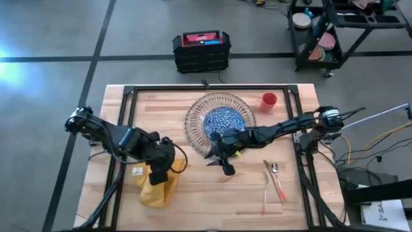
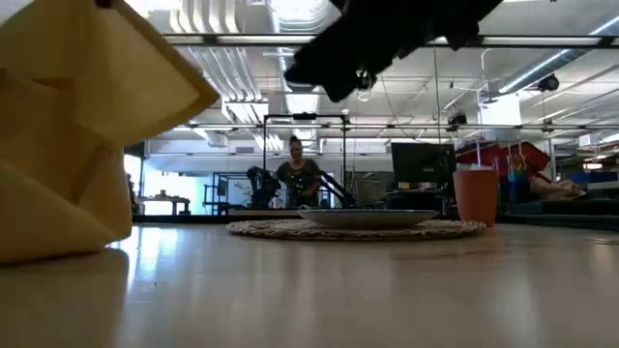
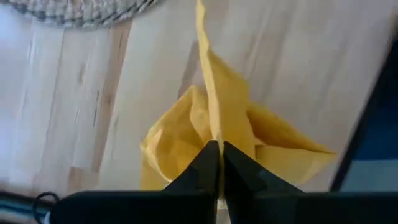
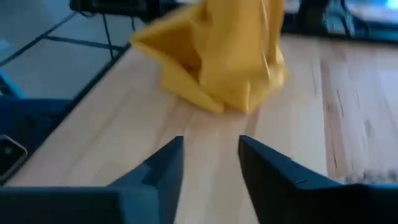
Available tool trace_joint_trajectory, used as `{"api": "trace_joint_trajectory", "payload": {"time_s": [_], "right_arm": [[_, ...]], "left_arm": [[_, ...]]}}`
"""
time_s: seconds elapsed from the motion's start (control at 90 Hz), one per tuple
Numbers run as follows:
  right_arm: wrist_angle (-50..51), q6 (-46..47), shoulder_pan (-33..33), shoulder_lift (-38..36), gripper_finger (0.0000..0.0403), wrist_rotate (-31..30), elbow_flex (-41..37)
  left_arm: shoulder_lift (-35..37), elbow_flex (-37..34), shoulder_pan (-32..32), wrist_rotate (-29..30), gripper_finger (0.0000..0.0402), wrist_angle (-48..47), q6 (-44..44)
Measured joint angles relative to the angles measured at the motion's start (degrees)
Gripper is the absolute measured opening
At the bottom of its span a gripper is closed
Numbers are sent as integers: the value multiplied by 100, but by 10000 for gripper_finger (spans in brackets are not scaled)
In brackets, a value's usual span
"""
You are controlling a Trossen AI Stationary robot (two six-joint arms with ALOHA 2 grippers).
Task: Set table place
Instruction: Fold the yellow table napkin
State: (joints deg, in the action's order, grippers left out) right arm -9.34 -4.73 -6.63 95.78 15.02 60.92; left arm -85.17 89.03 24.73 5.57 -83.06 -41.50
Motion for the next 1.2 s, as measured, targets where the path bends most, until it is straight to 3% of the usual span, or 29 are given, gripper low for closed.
{"api": "trace_joint_trajectory", "payload": {"time_s": [0.156, 0.278, 0.444, 0.7, 0.822, 1.0, 1.2], "right_arm": [[74, -205, 12, 606, 220, -15, 747], [174, -477, 42, 1167, 237, -11, 1386], [692, -719, 77, 1711, 229, -1, 2051], [603, -748, 99, 2053, 210, 49, 2350], [619, -664, 138, 2077, 171, -8, 2358], [718, -720, 155, 2060, 22, 0, 2368], [1291, -500, 168, 2028, 1, -161, 2368]], "left_arm": [[0, -364, 2, -1, 0, 343, 2], [1, -522, 2, -1, 0, 774, 6], [2, -552, 2, -3, 0, 915, -93], [2, -561, 39, -8, 0, 1125, -162], [2, -561, 37, -7, 0, 1176, -156], [2, -561, 33, 42, 0, 1342, -82], [19, -561, 26, 546, 0, 1728, 268]]}}
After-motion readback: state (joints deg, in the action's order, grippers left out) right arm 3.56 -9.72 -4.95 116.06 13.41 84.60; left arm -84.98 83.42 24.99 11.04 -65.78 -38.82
